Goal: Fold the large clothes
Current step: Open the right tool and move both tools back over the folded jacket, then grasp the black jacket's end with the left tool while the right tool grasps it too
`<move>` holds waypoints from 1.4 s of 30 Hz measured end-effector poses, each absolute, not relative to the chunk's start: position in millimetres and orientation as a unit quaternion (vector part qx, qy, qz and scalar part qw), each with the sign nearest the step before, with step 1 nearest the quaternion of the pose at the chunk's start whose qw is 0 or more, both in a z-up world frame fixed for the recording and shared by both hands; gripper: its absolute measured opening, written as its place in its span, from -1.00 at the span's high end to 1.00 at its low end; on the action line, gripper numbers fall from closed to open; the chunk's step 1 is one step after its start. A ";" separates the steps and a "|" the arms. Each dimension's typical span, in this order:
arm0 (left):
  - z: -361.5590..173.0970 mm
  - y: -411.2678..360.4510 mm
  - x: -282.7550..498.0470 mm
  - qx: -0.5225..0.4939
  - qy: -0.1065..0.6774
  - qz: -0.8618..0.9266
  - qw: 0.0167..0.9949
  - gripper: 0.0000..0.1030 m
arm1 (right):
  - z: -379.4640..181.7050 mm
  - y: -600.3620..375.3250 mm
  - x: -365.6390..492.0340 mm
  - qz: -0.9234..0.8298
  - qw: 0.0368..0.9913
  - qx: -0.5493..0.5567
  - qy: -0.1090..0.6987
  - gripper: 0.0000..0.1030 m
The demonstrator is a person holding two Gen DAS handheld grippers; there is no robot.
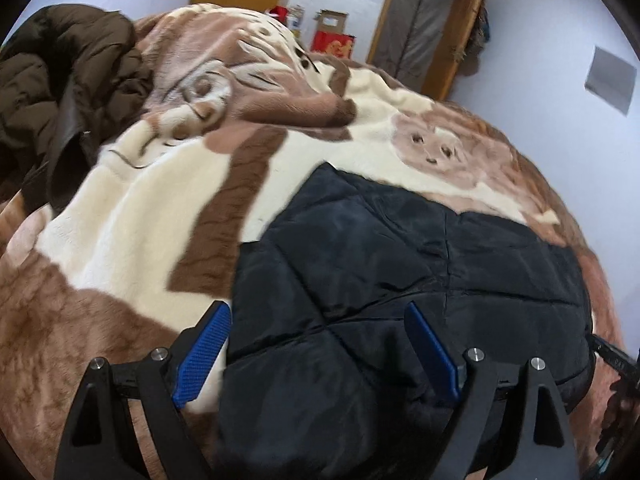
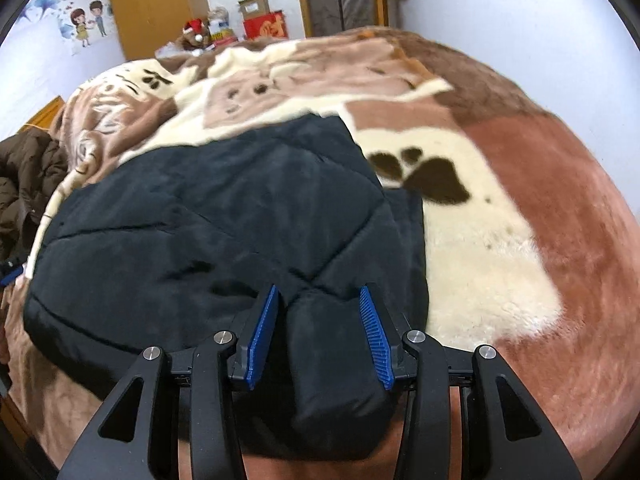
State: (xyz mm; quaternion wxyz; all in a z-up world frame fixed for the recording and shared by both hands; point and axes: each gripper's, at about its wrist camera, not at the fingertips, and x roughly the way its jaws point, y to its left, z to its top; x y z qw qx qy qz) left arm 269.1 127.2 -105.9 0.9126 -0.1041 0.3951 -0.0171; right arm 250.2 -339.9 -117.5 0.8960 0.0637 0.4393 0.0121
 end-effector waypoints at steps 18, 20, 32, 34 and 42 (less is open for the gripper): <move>-92.9 104.3 330.9 -0.044 0.399 -0.020 0.916 -0.69 | -79.0 -343.0 287.8 0.015 0.905 0.074 0.419 0.16; -110.1 98.8 357.3 -0.030 0.426 -0.017 0.904 -0.70 | -87.2 -340.2 314.3 0.014 0.899 0.060 0.433 0.16; -117.7 103.1 368.4 -0.036 0.436 -0.014 0.899 -0.70 | -102.1 -349.2 332.7 0.010 0.888 0.064 0.456 0.12; -102.8 115.3 347.6 -0.042 0.415 -0.013 0.909 -0.69 | -85.4 -359.5 305.4 0.019 0.898 0.081 0.432 0.09; -123.3 154.0 268.5 -0.061 0.421 0.011 0.905 -0.70 | -110.7 -368.0 224.2 0.029 0.882 0.088 0.462 -0.11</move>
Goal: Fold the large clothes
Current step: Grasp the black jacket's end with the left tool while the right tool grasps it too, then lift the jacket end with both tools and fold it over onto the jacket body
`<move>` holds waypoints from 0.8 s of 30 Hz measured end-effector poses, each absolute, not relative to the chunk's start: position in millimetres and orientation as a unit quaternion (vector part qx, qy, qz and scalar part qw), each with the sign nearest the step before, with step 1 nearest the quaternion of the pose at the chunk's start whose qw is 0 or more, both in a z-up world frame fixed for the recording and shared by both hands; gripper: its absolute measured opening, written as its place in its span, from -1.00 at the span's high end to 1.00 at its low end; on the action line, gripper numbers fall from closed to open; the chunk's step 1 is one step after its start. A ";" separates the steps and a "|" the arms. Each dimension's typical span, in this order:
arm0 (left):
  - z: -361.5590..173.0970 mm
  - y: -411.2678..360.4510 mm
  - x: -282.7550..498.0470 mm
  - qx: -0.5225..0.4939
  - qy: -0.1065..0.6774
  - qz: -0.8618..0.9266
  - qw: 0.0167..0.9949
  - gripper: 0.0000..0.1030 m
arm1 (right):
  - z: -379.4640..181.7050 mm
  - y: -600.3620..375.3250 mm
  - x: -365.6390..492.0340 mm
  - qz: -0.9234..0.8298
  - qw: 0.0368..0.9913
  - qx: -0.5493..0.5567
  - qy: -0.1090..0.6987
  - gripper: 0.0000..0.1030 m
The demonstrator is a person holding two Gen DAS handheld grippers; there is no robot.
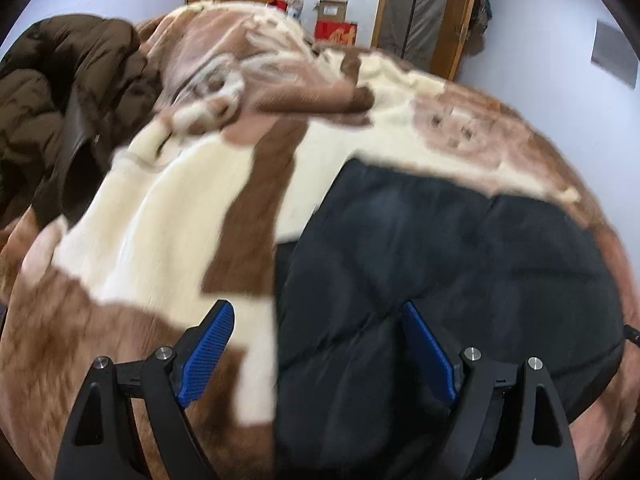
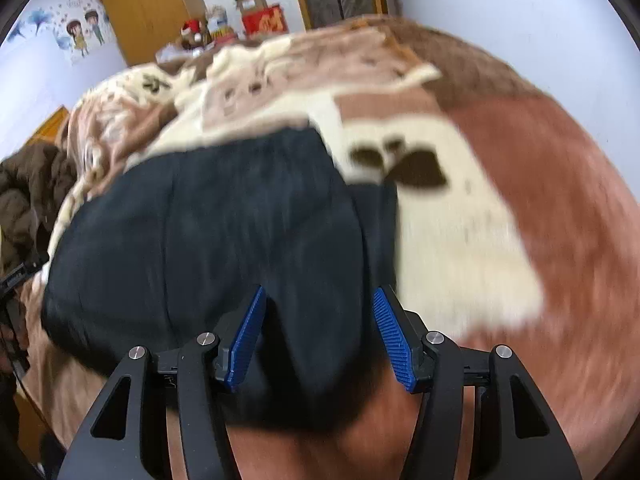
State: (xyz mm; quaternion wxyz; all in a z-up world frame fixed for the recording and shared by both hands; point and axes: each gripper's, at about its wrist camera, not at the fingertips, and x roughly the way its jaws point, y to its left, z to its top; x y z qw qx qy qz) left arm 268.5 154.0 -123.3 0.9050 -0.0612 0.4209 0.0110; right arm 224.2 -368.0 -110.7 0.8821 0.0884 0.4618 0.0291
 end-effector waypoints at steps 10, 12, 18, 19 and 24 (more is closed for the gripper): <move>-161.0 167.8 308.9 -0.129 0.441 0.007 0.888 -0.88 | -148.2 -399.2 267.9 0.019 0.863 0.174 0.474 -0.30; -165.5 171.2 311.3 -0.144 0.444 0.001 0.884 -0.89 | -152.9 -401.8 273.0 0.029 0.856 0.190 0.480 -0.30; -175.2 175.1 298.4 -0.162 0.438 -0.010 0.884 -0.89 | -159.1 -399.9 257.6 0.055 0.843 0.212 0.491 -0.30; -177.1 176.3 299.9 -0.168 0.439 -0.014 0.883 -0.90 | -161.2 -399.8 255.4 0.059 0.843 0.212 0.491 -0.29; -183.6 175.5 322.0 -0.177 0.453 -0.027 0.873 -0.98 | -162.8 -400.2 275.4 0.067 0.844 0.212 0.488 -0.29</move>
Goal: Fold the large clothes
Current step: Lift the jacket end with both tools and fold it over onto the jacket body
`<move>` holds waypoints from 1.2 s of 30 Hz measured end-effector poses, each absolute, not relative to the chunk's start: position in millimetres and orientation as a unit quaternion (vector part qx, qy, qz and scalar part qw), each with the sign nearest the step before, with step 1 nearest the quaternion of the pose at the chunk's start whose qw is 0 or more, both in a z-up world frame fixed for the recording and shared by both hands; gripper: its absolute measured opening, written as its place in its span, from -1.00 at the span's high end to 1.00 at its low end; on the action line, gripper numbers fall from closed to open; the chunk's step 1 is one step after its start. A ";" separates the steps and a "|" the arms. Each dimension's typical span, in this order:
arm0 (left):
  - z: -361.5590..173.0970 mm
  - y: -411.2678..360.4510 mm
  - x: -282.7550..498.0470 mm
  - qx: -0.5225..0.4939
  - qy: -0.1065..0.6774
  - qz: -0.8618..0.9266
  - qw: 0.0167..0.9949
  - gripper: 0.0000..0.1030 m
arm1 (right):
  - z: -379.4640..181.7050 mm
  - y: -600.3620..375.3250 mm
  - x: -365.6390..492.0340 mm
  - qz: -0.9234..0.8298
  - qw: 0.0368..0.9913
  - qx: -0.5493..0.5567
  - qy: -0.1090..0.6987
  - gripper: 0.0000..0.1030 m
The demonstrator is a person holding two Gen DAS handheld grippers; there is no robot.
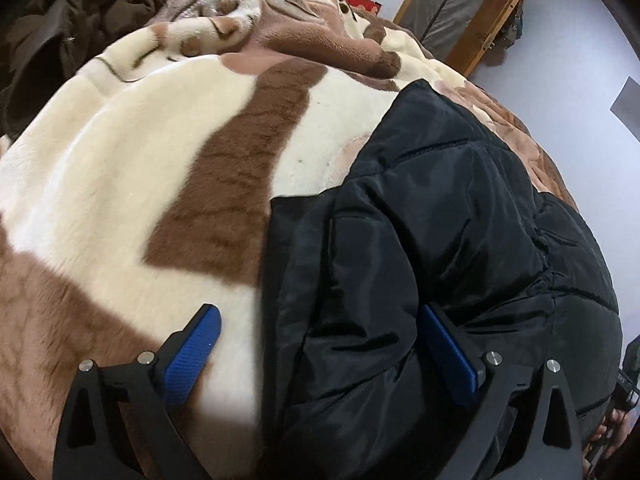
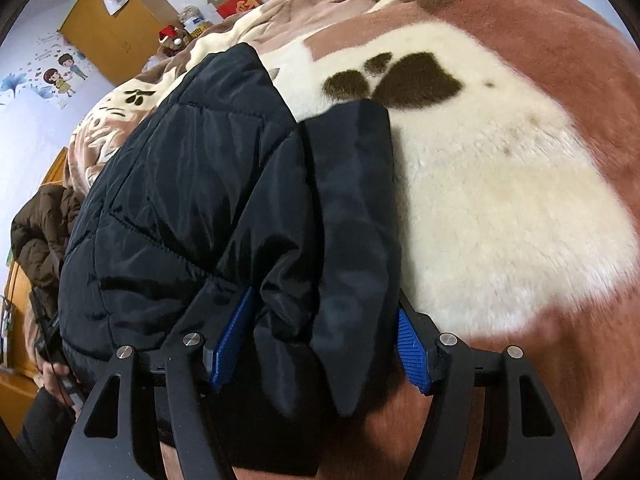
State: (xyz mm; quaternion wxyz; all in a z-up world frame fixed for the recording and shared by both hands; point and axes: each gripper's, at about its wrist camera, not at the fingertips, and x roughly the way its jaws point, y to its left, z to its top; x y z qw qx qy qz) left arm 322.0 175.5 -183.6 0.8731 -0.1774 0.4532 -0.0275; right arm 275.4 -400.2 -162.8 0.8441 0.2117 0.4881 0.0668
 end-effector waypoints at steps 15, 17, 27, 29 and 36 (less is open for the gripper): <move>-202.0 170.1 329.7 -0.227 0.471 -0.073 0.849 -0.74 | -170.8 -388.2 294.5 0.097 0.838 0.215 0.493 0.01; -198.7 165.1 336.1 -0.232 0.473 -0.100 0.844 -0.40 | -169.2 -384.5 301.4 0.098 0.837 0.215 0.494 0.12; -124.7 149.7 305.1 -0.174 0.443 -0.092 0.875 0.49 | -115.3 -378.1 286.0 0.097 0.855 0.184 0.474 0.57; -105.8 151.0 288.3 -0.177 0.428 -0.093 0.881 0.49 | -98.3 -379.5 273.1 0.105 0.861 0.182 0.463 0.58; -71.2 156.5 231.8 -0.180 0.409 -0.096 0.890 0.49 | -62.6 -377.6 226.8 0.127 0.870 0.182 0.440 0.59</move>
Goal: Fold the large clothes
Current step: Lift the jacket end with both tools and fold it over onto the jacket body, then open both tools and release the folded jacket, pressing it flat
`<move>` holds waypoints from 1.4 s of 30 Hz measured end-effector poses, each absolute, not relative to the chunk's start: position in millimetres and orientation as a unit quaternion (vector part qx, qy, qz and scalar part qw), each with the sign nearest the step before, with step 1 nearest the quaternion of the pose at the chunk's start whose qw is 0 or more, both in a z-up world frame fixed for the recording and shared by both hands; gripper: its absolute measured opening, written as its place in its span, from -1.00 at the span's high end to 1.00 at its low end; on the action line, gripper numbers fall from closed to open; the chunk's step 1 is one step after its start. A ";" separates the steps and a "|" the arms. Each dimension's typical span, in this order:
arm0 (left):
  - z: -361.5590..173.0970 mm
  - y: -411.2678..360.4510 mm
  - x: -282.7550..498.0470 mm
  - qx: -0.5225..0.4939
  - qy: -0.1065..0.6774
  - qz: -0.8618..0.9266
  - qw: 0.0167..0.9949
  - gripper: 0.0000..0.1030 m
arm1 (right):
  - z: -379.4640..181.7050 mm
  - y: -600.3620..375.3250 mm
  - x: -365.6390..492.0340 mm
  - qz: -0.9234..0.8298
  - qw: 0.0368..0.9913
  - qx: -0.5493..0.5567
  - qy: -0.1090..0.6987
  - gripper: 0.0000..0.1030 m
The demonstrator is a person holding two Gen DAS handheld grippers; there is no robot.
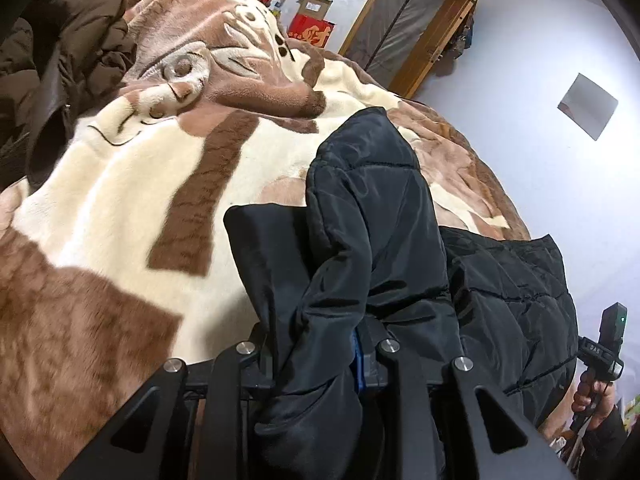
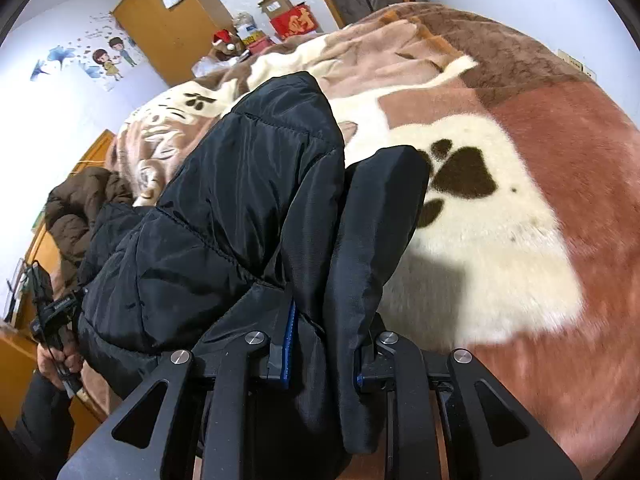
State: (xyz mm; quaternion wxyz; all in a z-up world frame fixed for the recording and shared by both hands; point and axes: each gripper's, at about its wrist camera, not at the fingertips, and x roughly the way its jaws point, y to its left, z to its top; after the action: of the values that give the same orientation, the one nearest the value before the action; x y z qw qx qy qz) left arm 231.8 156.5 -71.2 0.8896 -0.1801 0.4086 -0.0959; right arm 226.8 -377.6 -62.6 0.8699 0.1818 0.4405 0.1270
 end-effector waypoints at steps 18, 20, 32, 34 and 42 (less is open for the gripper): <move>-16.3 170.6 285.0 -0.170 0.363 -0.089 0.912 0.49 | -15.8 -370.1 281.8 0.149 0.889 0.180 0.395 0.58; -12.8 176.9 301.4 -0.168 0.361 -0.083 0.914 0.49 | -14.2 -361.4 302.6 0.152 0.891 0.176 0.390 0.58; -39.0 222.5 409.8 -0.153 0.363 -0.052 0.918 0.48 | -55.0 -307.5 417.1 0.158 0.883 0.180 0.403 0.57; -61.6 227.7 423.6 -0.154 0.374 -0.046 0.914 0.47 | -76.3 -300.9 430.7 0.154 0.879 0.176 0.416 0.56; -149.3 248.7 431.8 -0.199 0.408 -0.022 0.891 0.22 | -133.5 -305.3 444.8 0.136 0.862 0.179 0.455 0.35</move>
State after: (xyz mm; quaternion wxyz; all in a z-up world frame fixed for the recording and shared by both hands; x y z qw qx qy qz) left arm 431.8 248.7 -149.3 0.8909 -0.1988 0.4078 -0.0224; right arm 444.8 -305.3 -133.5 0.8616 0.1793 0.4549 0.1359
